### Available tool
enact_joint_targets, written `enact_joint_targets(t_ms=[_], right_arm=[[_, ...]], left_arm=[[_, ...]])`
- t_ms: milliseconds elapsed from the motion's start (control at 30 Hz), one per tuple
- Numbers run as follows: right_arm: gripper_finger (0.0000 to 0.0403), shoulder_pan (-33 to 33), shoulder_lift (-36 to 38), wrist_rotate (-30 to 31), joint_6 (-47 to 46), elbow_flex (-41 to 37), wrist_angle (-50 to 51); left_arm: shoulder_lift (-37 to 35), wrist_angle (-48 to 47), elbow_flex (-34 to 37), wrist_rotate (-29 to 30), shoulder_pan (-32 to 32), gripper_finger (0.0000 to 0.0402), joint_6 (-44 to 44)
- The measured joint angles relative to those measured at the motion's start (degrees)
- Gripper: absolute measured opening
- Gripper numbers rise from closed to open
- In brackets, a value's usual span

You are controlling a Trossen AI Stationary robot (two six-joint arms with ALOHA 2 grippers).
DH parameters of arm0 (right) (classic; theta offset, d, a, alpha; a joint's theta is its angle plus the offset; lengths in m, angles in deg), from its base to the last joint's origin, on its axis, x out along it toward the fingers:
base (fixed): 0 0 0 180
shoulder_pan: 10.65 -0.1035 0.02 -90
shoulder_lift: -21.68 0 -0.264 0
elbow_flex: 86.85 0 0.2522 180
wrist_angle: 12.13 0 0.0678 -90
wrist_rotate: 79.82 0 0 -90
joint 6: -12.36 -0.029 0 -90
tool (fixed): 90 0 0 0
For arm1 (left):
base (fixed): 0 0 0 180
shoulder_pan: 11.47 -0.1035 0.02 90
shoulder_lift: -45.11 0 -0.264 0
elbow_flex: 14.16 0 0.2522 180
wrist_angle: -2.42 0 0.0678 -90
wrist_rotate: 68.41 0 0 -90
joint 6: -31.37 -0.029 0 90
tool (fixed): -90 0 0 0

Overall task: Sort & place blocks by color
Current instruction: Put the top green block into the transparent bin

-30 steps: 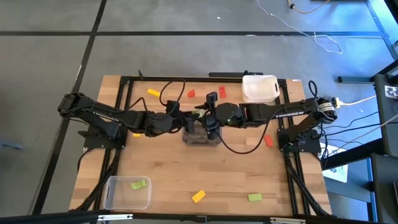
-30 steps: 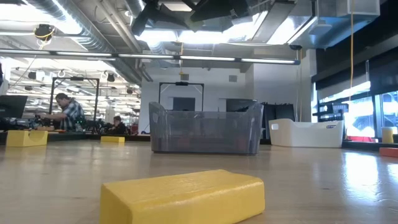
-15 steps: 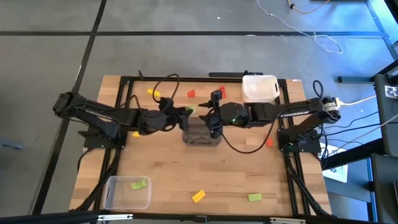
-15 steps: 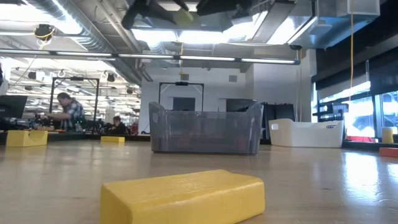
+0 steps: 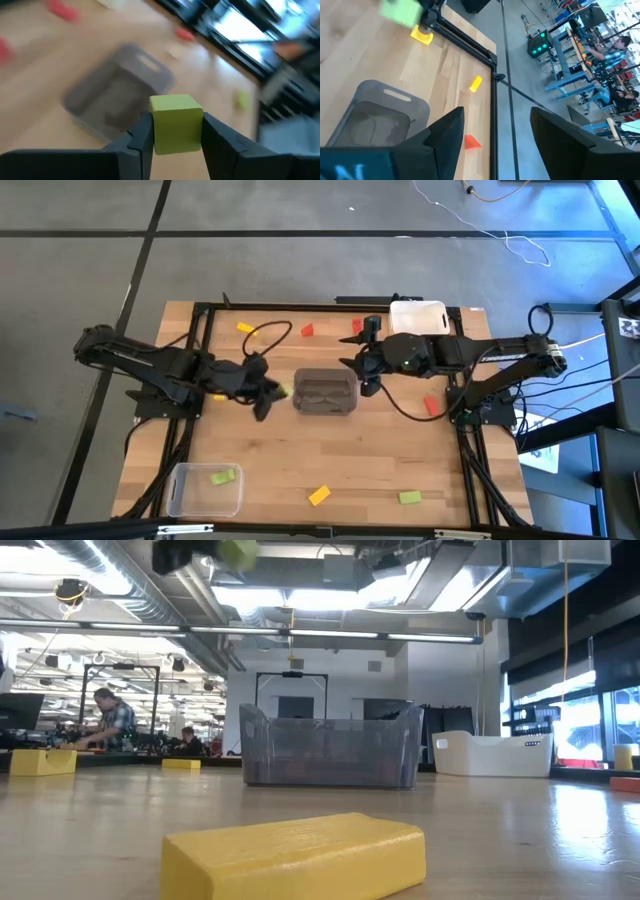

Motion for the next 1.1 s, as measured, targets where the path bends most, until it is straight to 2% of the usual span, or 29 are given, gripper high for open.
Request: enact_joint_targets(t_ms=[100,200,467,567,700,833,1100], right_arm=[[0.0229,0.8,0.6,-0.6,-1.5,0.0,1.4],[0.0229,1.8,0.7,-0.6,-2.4,0.0,2.6],[0.0229,4.2,0.5,-0.6,-2.3,0.0,3.4],[0.0229,4.8,0.5,-0.9,-2.3,0.0,3.4],[0.0229,5.3,0.5,-4.7,-2.5,0.0,3.5],[0.0229,5.3,0.5,-9.9,-2.4,0.0,4.1],[0.0229,6.6,0.4,-22.6,-2.2,0.0,6.9]], left_arm=[[-2.0,-0.2,0.0,-6.7,1.6,0.0120,2.7],[-3.1,-3.3,-0.1,-12.4,3.4,0.0120,10.0],[-1.1,-18.6,0.0,-28.2,11.9,0.0120,28.3],[-0.1,-21.4,0.0,-31.9,15.7,0.0120,34.2],[1.9,-24.1,0.0,-32.5,21.3,0.0120,39.9],[6.1,-24.2,0.0,-30.2,26.2,0.0120,43.7],[14.8,-18.4,0.0,-26.8,32.3,0.0120,49.7]])
